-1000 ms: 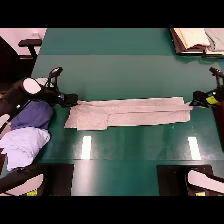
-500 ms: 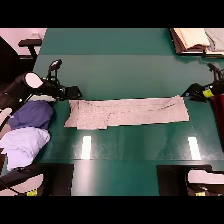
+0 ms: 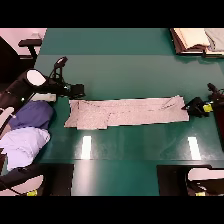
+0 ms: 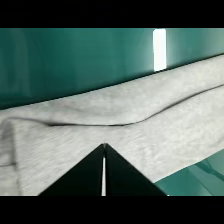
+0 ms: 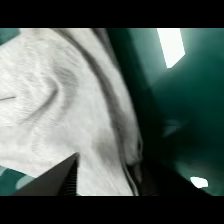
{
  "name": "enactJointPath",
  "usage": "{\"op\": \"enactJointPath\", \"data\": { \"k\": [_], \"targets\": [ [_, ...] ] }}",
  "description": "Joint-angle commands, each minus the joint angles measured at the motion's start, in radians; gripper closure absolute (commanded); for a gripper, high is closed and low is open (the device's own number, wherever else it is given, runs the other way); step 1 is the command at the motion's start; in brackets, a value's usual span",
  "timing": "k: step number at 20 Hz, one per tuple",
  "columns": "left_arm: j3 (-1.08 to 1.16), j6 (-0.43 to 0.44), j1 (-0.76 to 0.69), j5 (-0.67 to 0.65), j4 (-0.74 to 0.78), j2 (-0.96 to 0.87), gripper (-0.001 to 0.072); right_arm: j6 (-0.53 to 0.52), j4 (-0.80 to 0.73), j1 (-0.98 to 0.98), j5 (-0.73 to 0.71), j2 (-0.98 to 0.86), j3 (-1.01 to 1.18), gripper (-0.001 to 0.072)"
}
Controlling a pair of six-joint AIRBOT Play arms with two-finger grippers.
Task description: Fold the shirts.
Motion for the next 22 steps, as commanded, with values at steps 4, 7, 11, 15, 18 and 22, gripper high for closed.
{"op": "enactJointPath", "data": {
  "k": [4, 7, 11, 15, 18, 22],
  "targets": [
    [0.032, -0.053, -0.164, 0.164, -0.075, -0.058, 0.0687, -0.032, 0.083, 0.087, -0.063, -0.008, -0.021, 0.0699],
    [0.112, -0.050, -0.236, 0.162, -0.102, -0.179, 0.0688, -0.032, 0.085, 0.094, -0.048, 0.119, -0.021, 0.0700],
    [0.256, -0.050, -0.339, 0.148, -0.141, -0.379, 0.0688, -0.021, 0.085, 0.162, 0.016, 0.293, 0.063, 0.0700],
    [0.357, -0.050, -0.405, 0.119, -0.170, -0.514, 0.0688, 0.069, 0.085, 0.294, 0.016, 0.393, 0.224, 0.0700],
    [0.386, -0.050, -0.430, 0.119, -0.180, -0.555, 0.0688, 0.114, 0.085, 0.407, 0.016, 0.408, 0.331, 0.0700],
    [0.389, -0.050, -0.440, 0.134, -0.188, -0.567, 0.0687, 0.128, 0.085, 0.568, -0.023, 0.408, 0.379, 0.0700]
  ]
}}
